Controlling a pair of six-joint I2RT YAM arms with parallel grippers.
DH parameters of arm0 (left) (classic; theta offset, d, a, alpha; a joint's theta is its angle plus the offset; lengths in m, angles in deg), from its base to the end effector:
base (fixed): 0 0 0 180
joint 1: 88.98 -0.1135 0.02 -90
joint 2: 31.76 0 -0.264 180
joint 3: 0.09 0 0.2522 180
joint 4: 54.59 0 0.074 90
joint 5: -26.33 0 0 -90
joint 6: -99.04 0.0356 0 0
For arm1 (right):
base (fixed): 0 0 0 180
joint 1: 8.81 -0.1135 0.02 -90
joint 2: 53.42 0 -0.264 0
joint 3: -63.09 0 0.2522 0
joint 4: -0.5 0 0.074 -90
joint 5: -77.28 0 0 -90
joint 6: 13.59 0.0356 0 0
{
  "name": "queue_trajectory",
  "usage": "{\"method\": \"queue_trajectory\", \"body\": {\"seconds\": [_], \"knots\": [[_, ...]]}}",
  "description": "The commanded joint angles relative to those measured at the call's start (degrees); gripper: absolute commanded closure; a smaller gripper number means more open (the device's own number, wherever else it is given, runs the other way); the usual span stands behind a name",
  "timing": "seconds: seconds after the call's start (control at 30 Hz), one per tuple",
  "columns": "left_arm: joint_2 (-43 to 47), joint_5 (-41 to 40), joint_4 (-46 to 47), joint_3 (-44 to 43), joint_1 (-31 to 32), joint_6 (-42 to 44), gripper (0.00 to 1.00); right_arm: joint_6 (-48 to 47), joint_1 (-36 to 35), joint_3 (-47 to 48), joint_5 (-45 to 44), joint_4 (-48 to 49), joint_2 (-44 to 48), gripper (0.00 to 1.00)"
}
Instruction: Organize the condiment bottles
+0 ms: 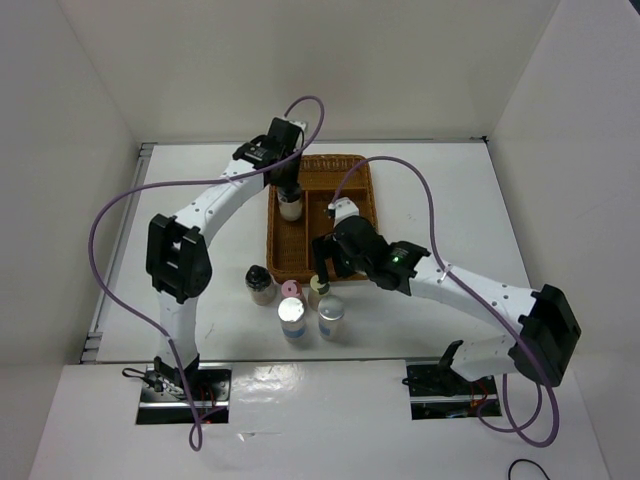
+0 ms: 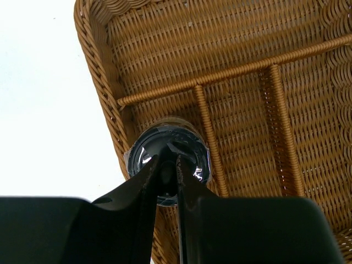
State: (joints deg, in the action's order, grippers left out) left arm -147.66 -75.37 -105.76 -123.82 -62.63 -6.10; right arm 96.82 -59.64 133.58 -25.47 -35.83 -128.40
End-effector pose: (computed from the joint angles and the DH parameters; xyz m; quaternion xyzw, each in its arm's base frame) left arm 0.4193 -0.1996 0.3106 0.0490 0.9130 -0.0520 0.4016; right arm 0.1863 0.2162 0.2777 -0.1925 0.8842 0.1588 0.3950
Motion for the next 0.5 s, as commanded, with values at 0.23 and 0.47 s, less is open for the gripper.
{"method": "queue_trajectory", "body": {"seconds": [0.23, 0.47], "knots": [[-2.7, 1.0, 6.4, -1.3, -2.2, 0.0, 0.81, -1.5, -1.9, 1.5, 0.3, 1.6, -3.6, 0.01], [-3.7, 1.5, 6.4, -0.8, -2.2, 0.0, 0.67, -2.1, -3.0, 1.5, 0.9, 1.6, -5.3, 0.01]]}}
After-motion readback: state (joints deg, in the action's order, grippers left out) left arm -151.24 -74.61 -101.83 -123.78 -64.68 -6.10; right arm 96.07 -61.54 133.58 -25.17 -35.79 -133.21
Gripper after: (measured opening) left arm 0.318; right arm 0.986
